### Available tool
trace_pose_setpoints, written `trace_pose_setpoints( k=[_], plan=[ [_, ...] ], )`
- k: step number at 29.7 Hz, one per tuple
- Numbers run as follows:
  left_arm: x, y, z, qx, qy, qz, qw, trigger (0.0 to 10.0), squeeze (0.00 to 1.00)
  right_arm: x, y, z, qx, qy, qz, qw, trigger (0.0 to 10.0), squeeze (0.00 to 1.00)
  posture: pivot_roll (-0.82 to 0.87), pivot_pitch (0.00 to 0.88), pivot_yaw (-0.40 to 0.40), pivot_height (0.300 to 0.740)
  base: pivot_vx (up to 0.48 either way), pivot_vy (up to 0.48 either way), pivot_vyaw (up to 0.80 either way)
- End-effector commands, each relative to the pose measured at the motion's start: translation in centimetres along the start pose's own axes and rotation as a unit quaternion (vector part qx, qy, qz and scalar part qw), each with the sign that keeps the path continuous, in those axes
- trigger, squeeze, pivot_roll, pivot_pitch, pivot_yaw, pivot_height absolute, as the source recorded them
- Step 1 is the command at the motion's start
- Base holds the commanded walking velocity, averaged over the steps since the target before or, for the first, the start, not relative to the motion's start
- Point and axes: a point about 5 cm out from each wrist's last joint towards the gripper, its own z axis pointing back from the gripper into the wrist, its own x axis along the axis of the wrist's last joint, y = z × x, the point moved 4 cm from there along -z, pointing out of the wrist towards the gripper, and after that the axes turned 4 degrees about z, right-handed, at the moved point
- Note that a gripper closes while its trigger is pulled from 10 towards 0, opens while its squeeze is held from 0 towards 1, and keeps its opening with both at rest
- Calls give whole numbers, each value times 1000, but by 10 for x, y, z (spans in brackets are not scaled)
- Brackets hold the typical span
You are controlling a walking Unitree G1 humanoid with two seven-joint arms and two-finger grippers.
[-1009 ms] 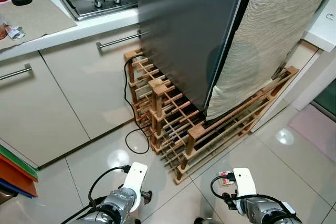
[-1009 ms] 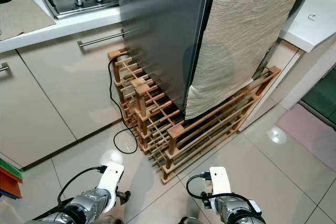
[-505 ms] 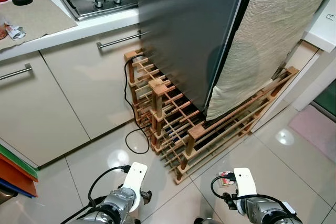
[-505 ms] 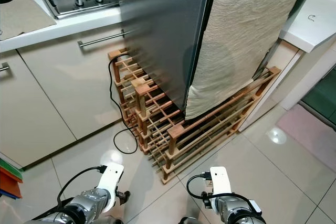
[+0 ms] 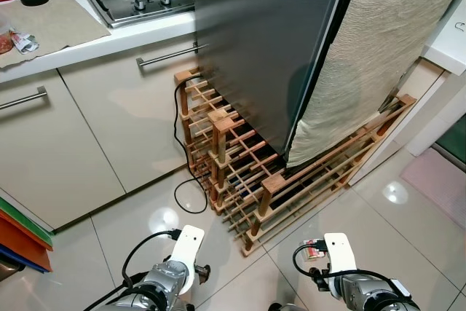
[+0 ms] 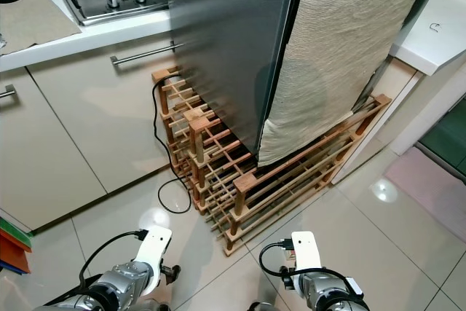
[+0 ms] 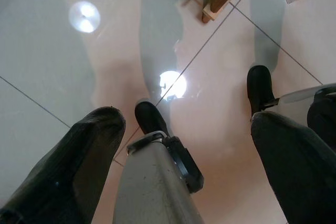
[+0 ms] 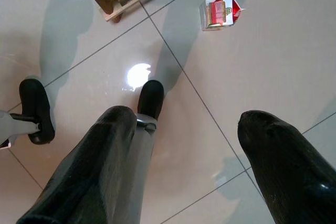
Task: Restocking fridge
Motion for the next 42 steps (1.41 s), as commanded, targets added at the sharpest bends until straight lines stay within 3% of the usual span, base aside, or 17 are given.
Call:
trace_pose_setpoints(
  k=[1,42],
  plan=[
    [-5,-2,0,-4,4,2,1000,10000,0,-4,-5,1,-6,8,6,1000,10000,0,107,43,-56,740,0,0,0],
    [-4,-3,0,-4,5,-10,1000,10000,0,-6,-9,1,-11,11,16,1000,10000,0,103,58,-55,740,0,0,0]
  ],
)
